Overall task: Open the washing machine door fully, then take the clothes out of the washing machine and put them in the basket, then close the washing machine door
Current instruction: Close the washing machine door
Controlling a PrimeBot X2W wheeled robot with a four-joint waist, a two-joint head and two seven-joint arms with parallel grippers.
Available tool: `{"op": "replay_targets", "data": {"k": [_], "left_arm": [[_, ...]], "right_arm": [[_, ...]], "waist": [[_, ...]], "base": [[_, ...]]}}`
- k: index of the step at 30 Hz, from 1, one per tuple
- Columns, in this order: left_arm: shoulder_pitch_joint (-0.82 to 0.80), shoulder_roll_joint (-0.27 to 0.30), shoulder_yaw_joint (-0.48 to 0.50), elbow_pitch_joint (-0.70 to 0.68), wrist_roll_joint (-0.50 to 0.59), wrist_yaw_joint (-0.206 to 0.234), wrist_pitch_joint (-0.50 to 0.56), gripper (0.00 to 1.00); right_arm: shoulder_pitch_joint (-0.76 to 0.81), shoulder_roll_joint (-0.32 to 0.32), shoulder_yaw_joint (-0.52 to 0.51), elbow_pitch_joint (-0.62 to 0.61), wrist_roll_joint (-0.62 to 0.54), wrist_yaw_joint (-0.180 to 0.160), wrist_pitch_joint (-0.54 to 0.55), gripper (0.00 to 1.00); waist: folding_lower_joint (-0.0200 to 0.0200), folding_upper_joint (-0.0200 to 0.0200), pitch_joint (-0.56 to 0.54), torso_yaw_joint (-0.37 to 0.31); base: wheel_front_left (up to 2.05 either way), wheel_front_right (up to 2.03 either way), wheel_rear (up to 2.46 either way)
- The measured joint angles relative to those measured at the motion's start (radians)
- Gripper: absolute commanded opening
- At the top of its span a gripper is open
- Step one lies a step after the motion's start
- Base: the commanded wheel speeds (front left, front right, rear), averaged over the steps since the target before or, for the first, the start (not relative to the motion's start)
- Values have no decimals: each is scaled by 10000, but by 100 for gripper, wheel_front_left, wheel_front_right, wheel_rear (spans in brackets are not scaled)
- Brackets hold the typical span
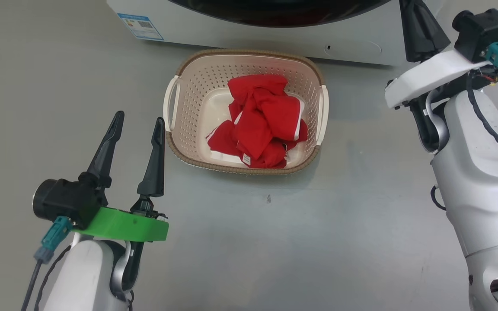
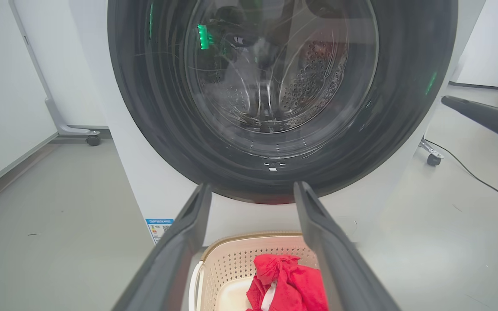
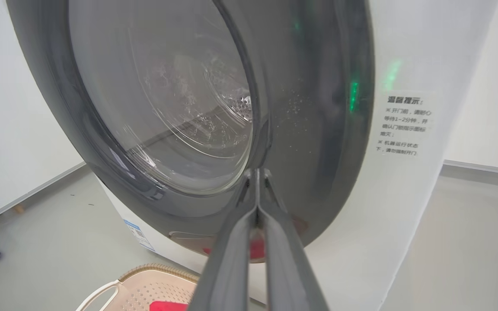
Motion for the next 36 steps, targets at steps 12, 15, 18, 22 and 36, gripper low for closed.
{"op": "replay_targets", "data": {"k": [12, 15, 18, 22, 36], "left_arm": [[175, 0, 142, 196, 144, 0, 0, 100], [209, 4, 178, 253, 159, 0, 0, 100], [276, 21, 249, 278, 242, 0, 0, 100], [450, 33, 301, 357, 259, 0, 0, 100], [1160, 40, 485, 708, 261, 10, 0, 100]], "right_arm": [[2173, 301, -408, -1687, 92, -19, -4, 100], [2590, 370, -449, -1996, 92, -38, -4, 100], [3065, 453, -464, -2307, 92, -77, -4, 100], [3667, 506, -487, -2677, 92, -128, -4, 100], [5536, 623, -514, -3647, 92, -374, -4, 100]], "waist": [[0, 0, -517, -676], [0, 0, -648, -851], [0, 0, -782, -1034], [0, 0, -974, -1266], [-1, 0, -1839, -1748]], "base": [[0, 0, 0], [0, 0, 0], [0, 0, 0], [0, 0, 0], [0, 0, 0]]}}
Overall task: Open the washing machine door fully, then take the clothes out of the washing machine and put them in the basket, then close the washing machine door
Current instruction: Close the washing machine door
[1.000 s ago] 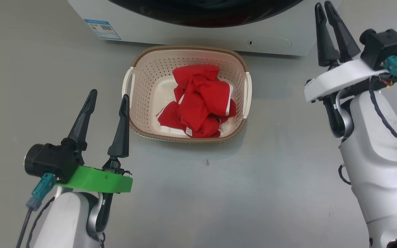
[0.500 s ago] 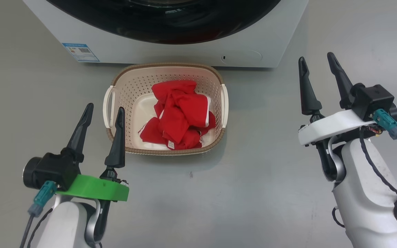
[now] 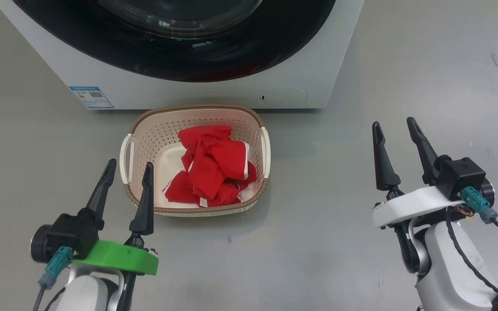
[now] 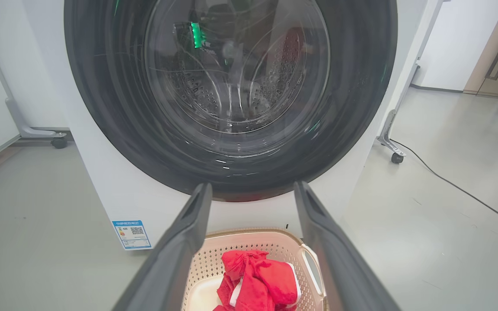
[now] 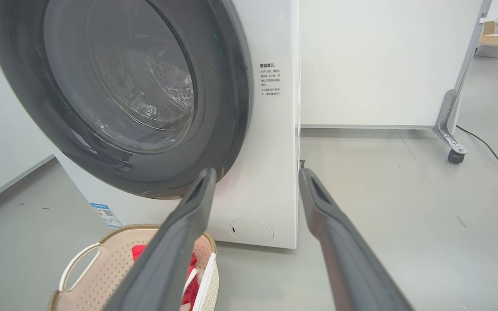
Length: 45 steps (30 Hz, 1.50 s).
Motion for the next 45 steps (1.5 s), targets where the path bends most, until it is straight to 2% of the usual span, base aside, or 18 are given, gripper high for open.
{"op": "replay_targets", "data": {"k": [17, 25, 45], "left_arm": [[919, 48, 31, 330, 2, 8, 0, 100], [1110, 50, -35, 389, 4, 25, 0, 100], [1318, 65, -96, 305, 71, 90, 0, 100]], "right_arm": [[1679, 81, 418, -460, 38, -104, 0, 100], [2225, 113, 537, -683, 265, -330, 0, 100], [2646, 123, 755, -1221, 368, -629, 0, 100]], "waist": [[0, 0, -1159, -379], [0, 0, -1640, -526], [0, 0, -1916, -569]], "base": [[0, 0, 0], [0, 0, 0], [0, 0, 0]]}}
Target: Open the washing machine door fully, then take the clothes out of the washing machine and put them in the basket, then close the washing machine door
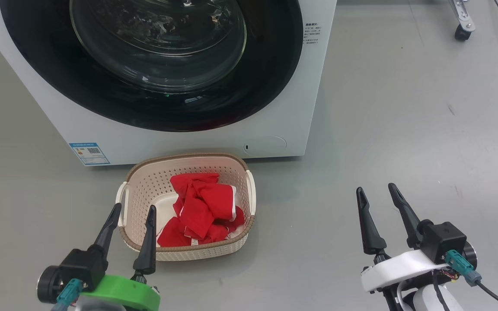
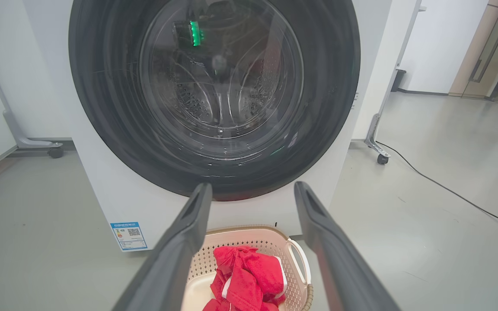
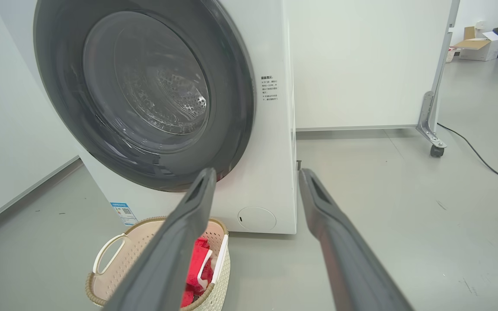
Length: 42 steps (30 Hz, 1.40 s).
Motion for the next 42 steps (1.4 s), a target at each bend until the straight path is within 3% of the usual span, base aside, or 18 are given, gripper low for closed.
{"op": "replay_targets", "data": {"k": [11, 30, 31, 42], "left_arm": [[17, 12, -63, -36, 0, 0, 4, 100], [122, 15, -150, -48, 0, 15, 44, 100], [122, 6, -153, -4, -2, 13, 44, 0], [370, -71, -219, 387, -504, 0, 46, 0]], "right_arm": [[194, 4, 69, -125, 71, -176, 0, 100], [273, 8, 142, -161, 71, -190, 0, 100], [290, 13, 148, -115, 67, -178, 0, 0], [698, 54, 213, 67, 623, -159, 15, 0]], "waist": [[0, 0, -132, -2], [0, 0, -200, -42], [0, 0, -198, -43], [0, 0, -235, -64]], "base": [[0, 0, 0], [0, 0, 0], [0, 0, 0], [0, 0, 0]]}}
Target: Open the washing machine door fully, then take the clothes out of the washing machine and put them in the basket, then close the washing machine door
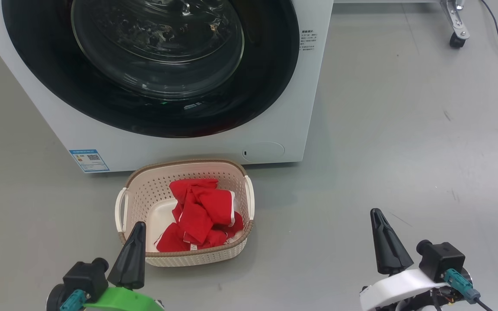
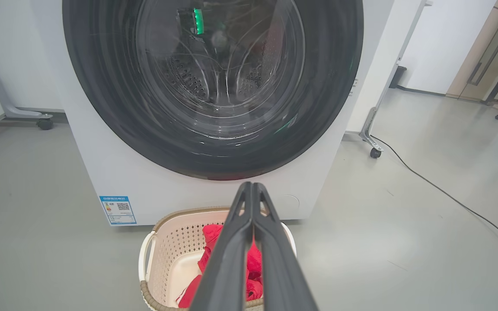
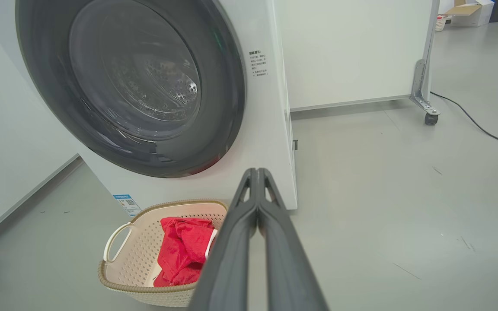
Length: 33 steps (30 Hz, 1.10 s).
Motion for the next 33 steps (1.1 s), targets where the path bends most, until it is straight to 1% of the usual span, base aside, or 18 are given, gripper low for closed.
{"op": "replay_targets", "data": {"k": [5, 9, 10, 11, 12, 18, 19, 25, 28, 33], "left_arm": [[3, 0, 19, -63, -729, -8, 102, 0], [3, 0, 113, -69, -1490, -12, 280, 0], [3, 0, 113, -69, -1490, -12, 280, 0], [2, 0, 184, -69, -1751, -13, 349, 0], [2, 0, 184, -69, -1751, -13, 349, 0], [1, 0, 349, -65, -2495, -13, 543, 0], [0, 2, 385, -65, -2813, -15, 631, 0], [-4, 10, 541, -48, -3580, -42, 811, 0], [-9, 19, 616, -31, -4004, -48, 911, 0], [-15, 58, 711, 12, -4683, -77, 1120, 0]], "right_arm": [[122, 2, -29, -84, 713, 84, 0, 0], [121, 8, -236, -111, 1448, 84, 117, 0], [121, 8, -236, -111, 1448, 84, 117, 0], [119, 6, -328, -117, 1728, 84, 186, 0], [119, 6, -328, -117, 1728, 84, 186, 0], [106, -19, -533, -125, 2562, 84, 370, 0], [101, -42, -602, -125, 2819, 86, 441, 0], [84, -128, -773, -121, 3689, 90, 619, 0], [69, -182, -872, -109, 4086, 178, 719, 0], [25, -215, -1012, -67, 4803, 192, 888, 0]], "waist": [[0, 0, -47, -17], [0, 0, -75, -25], [0, 0, -75, -25], [0, 0, -91, -30], [0, 0, -91, -30], [0, 0, -136, -43], [0, 0, -152, -49], [0, 0, -198, -64], [0, 0, -221, -73], [1, 0, -261, -87]], "base": [[0, 0, 0], [0, 0, 0], [0, 0, 0], [0, 0, 0], [0, 0, 0], [0, 0, 0], [0, 0, 0], [0, 0, 0], [0, 0, 0], [0, 0, 0]]}}
